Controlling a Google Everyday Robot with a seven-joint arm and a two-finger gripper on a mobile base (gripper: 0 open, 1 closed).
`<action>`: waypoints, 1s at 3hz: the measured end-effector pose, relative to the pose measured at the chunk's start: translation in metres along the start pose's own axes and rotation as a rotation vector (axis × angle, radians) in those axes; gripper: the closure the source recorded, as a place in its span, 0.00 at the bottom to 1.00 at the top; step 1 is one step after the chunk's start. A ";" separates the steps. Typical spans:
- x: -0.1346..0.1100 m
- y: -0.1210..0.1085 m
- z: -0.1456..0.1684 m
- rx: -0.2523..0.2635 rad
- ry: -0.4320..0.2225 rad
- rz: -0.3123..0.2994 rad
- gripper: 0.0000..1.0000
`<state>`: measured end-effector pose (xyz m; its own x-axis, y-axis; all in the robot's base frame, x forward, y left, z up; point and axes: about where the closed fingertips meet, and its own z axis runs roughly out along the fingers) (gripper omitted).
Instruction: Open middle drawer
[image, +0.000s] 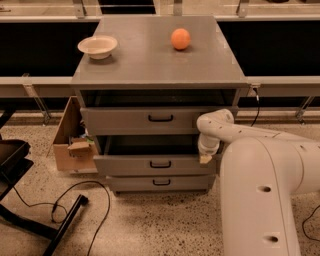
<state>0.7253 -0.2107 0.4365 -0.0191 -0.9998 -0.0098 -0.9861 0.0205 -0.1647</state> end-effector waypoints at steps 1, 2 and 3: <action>0.000 0.000 -0.005 0.001 0.000 0.001 0.96; 0.000 0.000 -0.005 0.001 0.000 0.001 0.74; 0.000 0.000 -0.005 0.001 0.000 0.001 0.43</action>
Offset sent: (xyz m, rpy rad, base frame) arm -0.0003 -0.0001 0.0044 0.0003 -0.0011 -0.0006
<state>0.7244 -0.2106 0.4410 -0.0196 -0.9998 -0.0101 -0.9860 0.0211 -0.1655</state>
